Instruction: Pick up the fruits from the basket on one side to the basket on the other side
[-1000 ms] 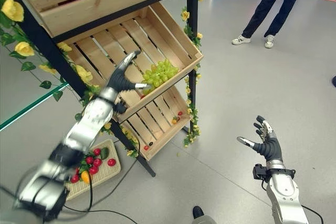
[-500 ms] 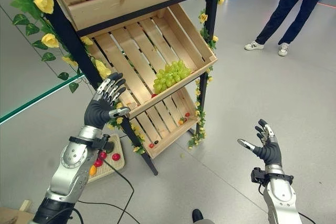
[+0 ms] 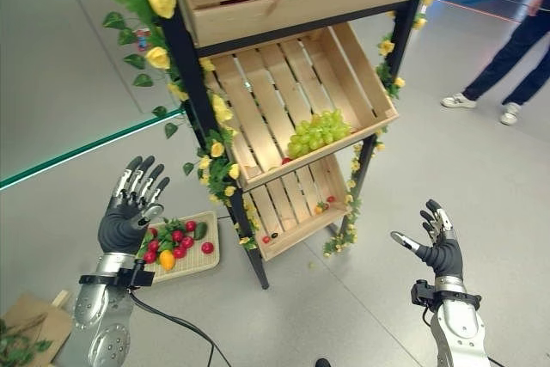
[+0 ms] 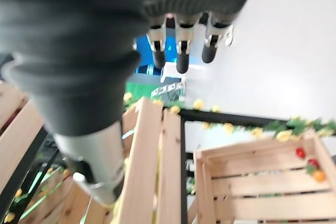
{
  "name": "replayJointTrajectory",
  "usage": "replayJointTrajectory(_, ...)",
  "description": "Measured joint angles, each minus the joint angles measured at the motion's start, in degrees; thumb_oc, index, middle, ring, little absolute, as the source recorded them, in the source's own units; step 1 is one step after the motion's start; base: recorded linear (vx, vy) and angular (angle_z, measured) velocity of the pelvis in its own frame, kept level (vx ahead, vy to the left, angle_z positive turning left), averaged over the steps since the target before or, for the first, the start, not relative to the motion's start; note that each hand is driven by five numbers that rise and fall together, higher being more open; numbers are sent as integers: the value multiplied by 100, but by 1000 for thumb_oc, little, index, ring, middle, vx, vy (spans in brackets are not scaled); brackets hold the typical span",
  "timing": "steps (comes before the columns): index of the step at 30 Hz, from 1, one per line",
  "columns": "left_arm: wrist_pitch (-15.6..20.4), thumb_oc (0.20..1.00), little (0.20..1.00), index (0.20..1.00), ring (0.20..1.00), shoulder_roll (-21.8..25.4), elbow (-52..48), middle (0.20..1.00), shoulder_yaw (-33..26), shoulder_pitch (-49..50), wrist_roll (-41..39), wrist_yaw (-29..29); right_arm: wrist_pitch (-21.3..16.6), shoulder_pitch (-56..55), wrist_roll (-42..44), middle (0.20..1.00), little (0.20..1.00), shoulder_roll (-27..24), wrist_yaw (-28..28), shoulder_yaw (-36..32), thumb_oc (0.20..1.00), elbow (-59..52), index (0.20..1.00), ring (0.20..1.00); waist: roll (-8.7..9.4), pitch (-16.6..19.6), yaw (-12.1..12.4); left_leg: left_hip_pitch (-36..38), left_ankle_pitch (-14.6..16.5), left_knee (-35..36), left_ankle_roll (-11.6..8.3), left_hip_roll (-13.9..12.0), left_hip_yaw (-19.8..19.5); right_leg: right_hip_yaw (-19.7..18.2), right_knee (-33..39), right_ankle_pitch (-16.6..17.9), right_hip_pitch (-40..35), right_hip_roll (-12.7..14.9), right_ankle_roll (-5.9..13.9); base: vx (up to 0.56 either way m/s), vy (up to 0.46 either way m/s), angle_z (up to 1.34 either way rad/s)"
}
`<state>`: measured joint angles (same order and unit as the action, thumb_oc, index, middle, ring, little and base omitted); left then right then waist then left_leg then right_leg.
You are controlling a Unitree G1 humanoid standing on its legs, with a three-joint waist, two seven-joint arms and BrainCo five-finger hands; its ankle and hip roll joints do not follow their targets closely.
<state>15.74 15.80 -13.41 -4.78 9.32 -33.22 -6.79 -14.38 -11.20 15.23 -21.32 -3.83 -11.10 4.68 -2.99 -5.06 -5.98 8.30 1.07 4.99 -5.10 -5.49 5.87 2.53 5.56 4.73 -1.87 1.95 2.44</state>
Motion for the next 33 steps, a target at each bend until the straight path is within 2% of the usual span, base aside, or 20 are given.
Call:
replayJointTrajectory(1,37,1000,1000,1000,1000,0,1,1000,-33,18,8,41,-5,20,0,1000,1000,2,-7,4,1000,0,1000,1000,-3,3,76,1,-2,-2,0,7,-16,15,-1,3,-4,2,-2,5,2,9)
replayJointTrajectory(4,106,1000,1000,1000,1000,1,13,1000,-110,66,110,238,-9,70,0,1000,1000,1,-10,24,1000,-19,1000,1000,2,6,89,-1,-10,-1,11,26,-147,142,-11,-15,-77,22,-5,-2,-2,22)
replayJointTrajectory(5,182,1000,1000,1000,1000,-14,117,1000,-106,81,183,300,-8,85,4,1000,1000,1,-13,51,1000,-56,1000,1000,-16,29,200,-49,-12,1,14,35,-194,229,-24,-28,-98,34,6,-5,-8,21)
replayJointTrajectory(9,227,1000,1000,1000,1000,-67,772,1000,-96,78,529,630,-22,100,15,1000,1000,1,-5,82,1000,-230,1000,1000,27,82,252,-112,-62,-3,13,43,-401,434,-14,-82,-134,56,41,-9,-8,31)
replayJointTrajectory(13,193,1000,1000,1000,1000,-77,1318,1000,-95,143,801,979,-30,145,14,1000,1000,5,-8,152,1000,-233,1000,1000,96,120,404,-246,-127,-5,-14,69,-751,753,4,-170,-199,90,25,-5,-13,44)
replayJointTrajectory(16,182,1000,1000,1000,1000,-97,1456,1000,-77,145,954,1148,-34,148,9,1000,1000,6,-28,183,1000,-234,1000,1000,105,118,411,-343,-201,-7,-15,98,-1024,1027,2,-202,-222,116,36,5,-4,46)
replayJointTrajectory(19,183,1000,1000,1000,1000,-98,1455,1000,-57,156,999,1198,-34,137,8,1000,1000,7,-35,196,1000,-233,1000,1000,101,114,552,-389,-207,-12,-16,104,-1095,1102,3,-215,-231,120,39,22,8,21)
replayJointTrajectory(27,183,1000,1000,1000,1000,-96,1454,1000,-47,162,1001,1296,-34,159,7,1000,1000,10,-50,261,1000,-227,1000,1000,146,74,533,-389,-208,-8,-15,120,-1128,1162,3,-235,-236,135,60,29,21,3)
replayJointTrajectory(33,183,1000,1000,1000,1000,-65,1454,1000,-36,151,1008,1301,-34,158,4,1000,1000,66,-50,275,1000,-226,1000,1000,249,-6,521,-383,-206,-3,-13,137,-1088,1142,-2,-235,-225,160,60,28,67,-1)
